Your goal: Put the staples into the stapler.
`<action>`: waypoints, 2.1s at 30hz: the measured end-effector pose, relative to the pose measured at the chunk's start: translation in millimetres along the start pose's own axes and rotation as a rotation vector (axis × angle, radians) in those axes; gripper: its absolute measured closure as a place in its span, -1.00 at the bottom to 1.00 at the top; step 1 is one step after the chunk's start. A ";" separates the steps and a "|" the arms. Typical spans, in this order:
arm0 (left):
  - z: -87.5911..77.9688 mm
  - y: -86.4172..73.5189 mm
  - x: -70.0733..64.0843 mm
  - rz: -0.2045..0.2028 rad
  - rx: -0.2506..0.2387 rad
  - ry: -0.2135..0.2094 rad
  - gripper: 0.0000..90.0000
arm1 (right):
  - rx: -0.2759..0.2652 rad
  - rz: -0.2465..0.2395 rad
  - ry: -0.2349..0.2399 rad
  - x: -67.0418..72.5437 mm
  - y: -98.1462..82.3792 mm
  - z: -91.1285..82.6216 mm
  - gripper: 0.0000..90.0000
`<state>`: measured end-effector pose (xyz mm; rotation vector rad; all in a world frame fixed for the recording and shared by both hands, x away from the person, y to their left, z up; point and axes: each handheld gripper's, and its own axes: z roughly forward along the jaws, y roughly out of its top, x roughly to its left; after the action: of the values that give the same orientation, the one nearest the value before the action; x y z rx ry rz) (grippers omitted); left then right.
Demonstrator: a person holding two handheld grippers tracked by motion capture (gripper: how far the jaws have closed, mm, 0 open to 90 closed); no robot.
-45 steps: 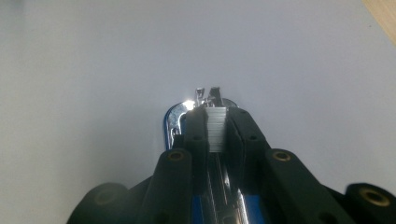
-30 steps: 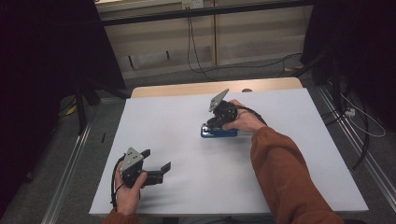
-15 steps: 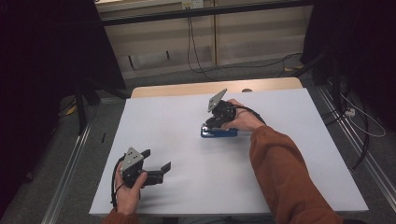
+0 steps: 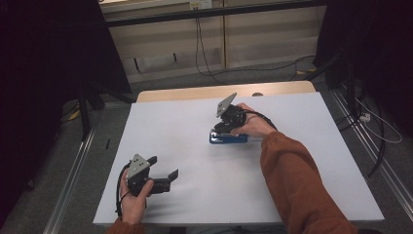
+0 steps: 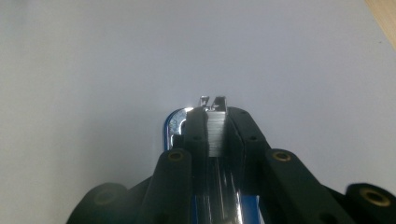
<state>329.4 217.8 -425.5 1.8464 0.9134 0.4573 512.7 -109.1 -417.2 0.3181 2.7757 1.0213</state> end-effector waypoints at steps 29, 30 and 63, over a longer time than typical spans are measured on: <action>-0.4 0.0 0.2 0.002 0.000 0.007 -0.90 | -0.005 -0.033 0.009 -1.4 1.8 1.7 0.75; -0.4 0.0 0.2 0.002 0.000 0.006 -0.90 | -0.003 -0.031 0.008 -1.2 1.7 1.6 0.75; -0.9 -0.2 0.5 0.005 0.006 0.007 -0.90 | -0.104 0.213 -0.094 -2.2 -16.6 -16.1 -0.25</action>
<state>329.1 218.9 -425.3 1.8537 0.9158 0.4654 508.9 -132.0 -415.8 0.6411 2.6357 1.1605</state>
